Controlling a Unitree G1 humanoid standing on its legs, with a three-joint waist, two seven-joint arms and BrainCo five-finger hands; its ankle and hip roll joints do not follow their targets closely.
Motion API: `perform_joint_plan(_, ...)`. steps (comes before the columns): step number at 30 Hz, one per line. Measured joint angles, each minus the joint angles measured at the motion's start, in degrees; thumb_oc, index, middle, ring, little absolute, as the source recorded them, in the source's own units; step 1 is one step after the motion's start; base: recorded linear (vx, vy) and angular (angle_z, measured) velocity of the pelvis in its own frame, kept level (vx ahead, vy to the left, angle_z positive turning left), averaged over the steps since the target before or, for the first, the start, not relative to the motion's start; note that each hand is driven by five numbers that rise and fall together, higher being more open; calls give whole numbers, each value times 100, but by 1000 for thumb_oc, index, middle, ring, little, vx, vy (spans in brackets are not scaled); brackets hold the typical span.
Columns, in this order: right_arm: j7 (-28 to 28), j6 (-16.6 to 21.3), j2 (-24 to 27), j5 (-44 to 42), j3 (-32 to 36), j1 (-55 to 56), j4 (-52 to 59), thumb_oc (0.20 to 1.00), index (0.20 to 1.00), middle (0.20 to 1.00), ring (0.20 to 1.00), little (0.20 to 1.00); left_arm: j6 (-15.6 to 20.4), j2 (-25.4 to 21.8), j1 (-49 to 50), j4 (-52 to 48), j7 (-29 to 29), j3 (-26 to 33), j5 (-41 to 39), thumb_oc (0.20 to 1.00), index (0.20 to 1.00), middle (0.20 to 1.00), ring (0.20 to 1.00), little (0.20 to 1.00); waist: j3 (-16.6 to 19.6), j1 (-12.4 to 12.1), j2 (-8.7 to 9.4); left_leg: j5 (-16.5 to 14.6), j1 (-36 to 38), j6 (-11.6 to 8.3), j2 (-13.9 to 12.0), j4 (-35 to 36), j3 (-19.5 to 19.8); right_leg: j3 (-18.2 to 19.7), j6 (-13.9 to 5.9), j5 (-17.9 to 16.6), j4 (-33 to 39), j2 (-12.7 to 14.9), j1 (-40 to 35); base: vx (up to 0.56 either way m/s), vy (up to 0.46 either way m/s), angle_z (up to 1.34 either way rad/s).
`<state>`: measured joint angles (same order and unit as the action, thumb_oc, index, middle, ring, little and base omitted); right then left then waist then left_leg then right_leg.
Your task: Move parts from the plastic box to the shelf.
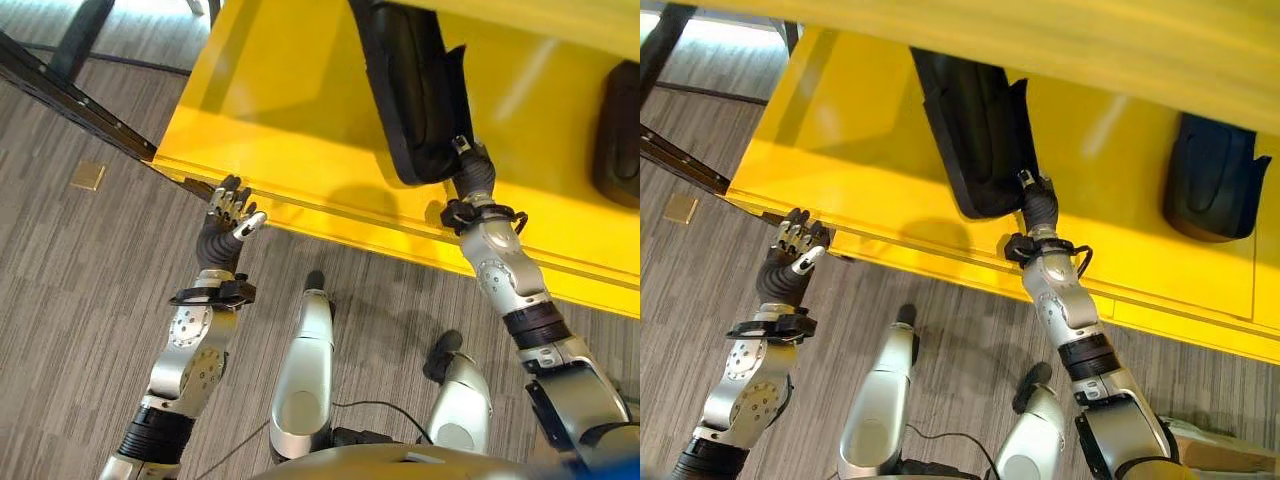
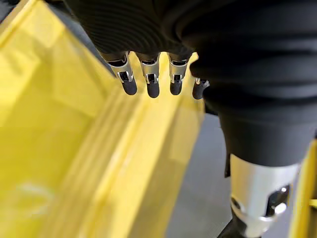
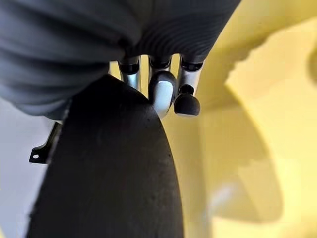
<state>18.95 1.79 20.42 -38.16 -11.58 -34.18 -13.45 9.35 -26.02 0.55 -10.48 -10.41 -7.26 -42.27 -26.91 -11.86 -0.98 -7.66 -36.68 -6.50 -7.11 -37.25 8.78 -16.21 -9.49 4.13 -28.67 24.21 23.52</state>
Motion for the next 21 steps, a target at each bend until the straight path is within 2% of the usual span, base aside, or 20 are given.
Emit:
perform_joint_plan(3, 242, 124, 232, 3, 84, -620, -284, 200, 200, 200, 200, 200, 6, -13, -28, -8, -81, -7, -108, 1000, 1000, 1000, 1000, 1000, -107, 41, -50, -76, -262, 25, 25, -238, -34, 138, 68, 80, -264, 46, 320, -55, 6, -6)
perform_joint_plan(7, 405, 218, 505, 5, 194, -1406, -873, 200, 200, 200, 200, 200, 116, -45, -108, -123, -114, -64, -163, 1000, 1000, 1000, 1000, 1000, -226, 28, -109, -98, -432, 25, 60, -331, -28, 166, 47, 144, -426, 108, 532, -4, 10, 0)
perform_joint_plan(16, 612, 366, 651, -110, 175, -2848, -2716, 200, 200, 200, 200, 200, 253, -187, -93, -121, -135, -181, -218, 1000, 1000, 1000, 1000, 1000, -226, -14, -108, -134, -486, 93, 132, -327, -148, 305, 67, 98, -260, 146, 588, 2, 7, -1)
perform_joint_plan(21, 671, 432, 589, -170, 195, -2959, -2906, 200, 200, 200, 200, 200, 263, -186, -91, -118, -196, -224, -223, 1000, 1000, 1000, 1000, 1000, -226, -24, -108, -147, -466, 114, 151, -325, -162, 303, 80, 88, -219, 157, 547, 20, -1, 1)
